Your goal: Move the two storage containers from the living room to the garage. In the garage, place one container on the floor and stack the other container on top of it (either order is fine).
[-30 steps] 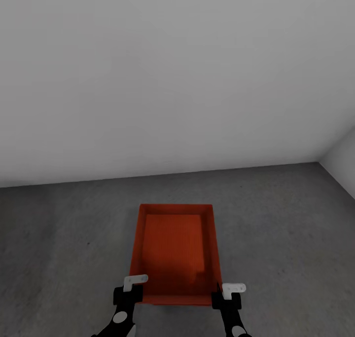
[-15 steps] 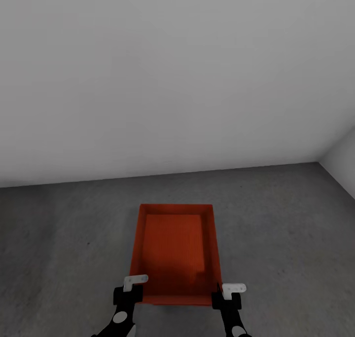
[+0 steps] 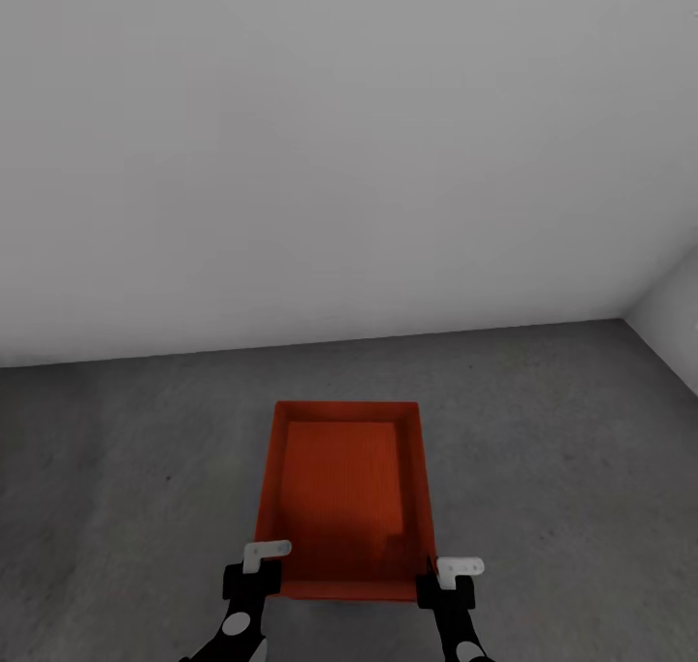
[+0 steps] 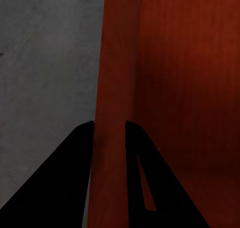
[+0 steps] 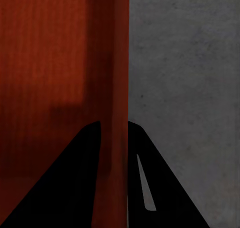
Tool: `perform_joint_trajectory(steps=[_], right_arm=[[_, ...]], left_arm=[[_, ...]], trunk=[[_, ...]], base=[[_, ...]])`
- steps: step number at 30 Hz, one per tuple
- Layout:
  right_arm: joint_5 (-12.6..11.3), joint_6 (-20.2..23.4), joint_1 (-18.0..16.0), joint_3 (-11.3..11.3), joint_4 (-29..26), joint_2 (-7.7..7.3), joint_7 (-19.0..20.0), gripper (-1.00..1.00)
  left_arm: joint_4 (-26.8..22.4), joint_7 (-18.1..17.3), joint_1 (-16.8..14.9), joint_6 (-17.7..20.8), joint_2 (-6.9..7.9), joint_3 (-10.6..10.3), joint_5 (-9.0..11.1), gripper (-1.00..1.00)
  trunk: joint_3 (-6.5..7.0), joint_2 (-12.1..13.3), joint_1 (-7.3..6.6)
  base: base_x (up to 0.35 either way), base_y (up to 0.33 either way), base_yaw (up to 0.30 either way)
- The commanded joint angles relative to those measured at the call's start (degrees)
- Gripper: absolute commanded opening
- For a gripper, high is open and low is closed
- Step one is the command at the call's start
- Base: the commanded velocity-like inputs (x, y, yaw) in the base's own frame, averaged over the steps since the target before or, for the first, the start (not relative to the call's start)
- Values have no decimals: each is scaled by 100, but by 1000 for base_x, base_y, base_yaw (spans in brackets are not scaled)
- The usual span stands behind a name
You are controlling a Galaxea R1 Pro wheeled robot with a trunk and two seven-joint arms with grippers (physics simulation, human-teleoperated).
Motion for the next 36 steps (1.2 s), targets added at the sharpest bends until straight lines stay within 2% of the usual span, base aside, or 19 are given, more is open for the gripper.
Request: perform_joint_trajectory(steps=[1, 36], right_arm=[[-116, -200, -8, -158, -199, 0, -4, -100], [-116, -200, -8, -158, -199, -1, -4, -100]], left_arm=[[39, 79, -1, -52, 4, -4, 188, -100], [48, 75, -1, -59, 7, -13, 172, -100]], trunk=[[-5, -6, 1], [-5, -6, 1]], base=[[0, -5, 0], [-8, -21, 0]])
